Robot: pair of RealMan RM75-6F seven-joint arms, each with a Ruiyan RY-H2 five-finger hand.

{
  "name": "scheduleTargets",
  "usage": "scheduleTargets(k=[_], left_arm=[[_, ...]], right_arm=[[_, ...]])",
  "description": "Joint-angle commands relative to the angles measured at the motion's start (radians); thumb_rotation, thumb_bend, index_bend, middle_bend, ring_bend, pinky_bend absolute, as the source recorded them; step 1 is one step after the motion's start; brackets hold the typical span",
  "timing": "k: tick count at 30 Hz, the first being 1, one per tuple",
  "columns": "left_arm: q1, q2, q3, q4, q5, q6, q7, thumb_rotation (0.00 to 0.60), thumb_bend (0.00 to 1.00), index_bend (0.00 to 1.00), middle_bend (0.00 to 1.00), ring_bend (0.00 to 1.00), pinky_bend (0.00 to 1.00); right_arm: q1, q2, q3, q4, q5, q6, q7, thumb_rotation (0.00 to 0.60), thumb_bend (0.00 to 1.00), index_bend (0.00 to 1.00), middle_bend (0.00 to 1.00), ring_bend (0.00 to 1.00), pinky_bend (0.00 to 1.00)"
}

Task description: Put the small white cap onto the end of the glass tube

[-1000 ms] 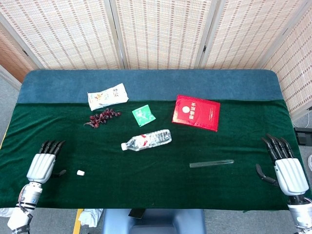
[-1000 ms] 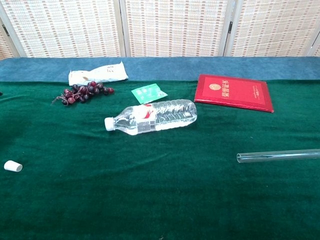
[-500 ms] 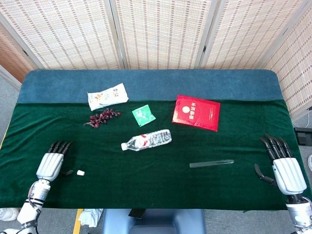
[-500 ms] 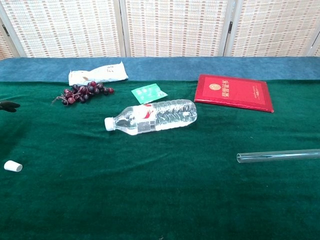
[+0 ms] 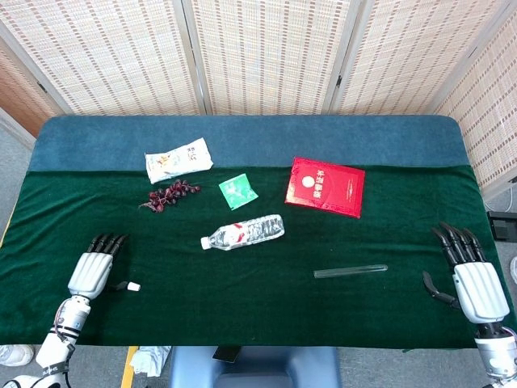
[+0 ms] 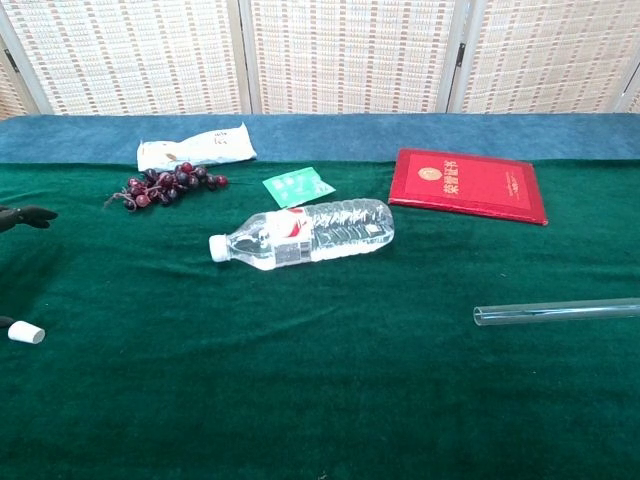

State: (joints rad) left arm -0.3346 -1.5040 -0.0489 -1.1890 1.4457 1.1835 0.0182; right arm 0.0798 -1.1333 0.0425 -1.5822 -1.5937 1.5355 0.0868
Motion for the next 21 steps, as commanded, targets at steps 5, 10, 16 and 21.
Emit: scheduleTargets(k=[5, 10, 16, 21], left_arm=[[-0.004, -0.004, 0.005, -0.016, 0.001, 0.001, 0.014, 0.600, 0.19, 0.08, 0.15, 0.08, 0.00], [-0.007, 0.002, 0.007, -0.047, 0.005, 0.009, 0.034, 0.600, 0.19, 0.08, 0.15, 0.08, 0.00], [-0.010, 0.012, 0.010, -0.094, 0.013, 0.022, 0.076, 0.600, 0.19, 0.08, 0.15, 0.08, 0.00], [-0.010, 0.025, 0.016, -0.139, 0.013, 0.025, 0.117, 0.600, 0.19, 0.08, 0.15, 0.08, 0.00]], right_arm=[[-0.004, 0.000, -0.001, 0.003, -0.001, 0.005, 0.004, 0.474, 0.50, 0.00, 0.05, 0.06, 0.00], [-0.006, -0.002, -0.001, 0.009, 0.002, 0.007, 0.011, 0.475, 0.50, 0.00, 0.05, 0.06, 0.00], [-0.007, -0.001, 0.000, 0.012, 0.002, 0.009, 0.014, 0.475, 0.50, 0.00, 0.05, 0.06, 0.00], [-0.008, -0.003, 0.000, 0.018, 0.004, 0.008, 0.020, 0.475, 0.50, 0.00, 0.05, 0.06, 0.00]])
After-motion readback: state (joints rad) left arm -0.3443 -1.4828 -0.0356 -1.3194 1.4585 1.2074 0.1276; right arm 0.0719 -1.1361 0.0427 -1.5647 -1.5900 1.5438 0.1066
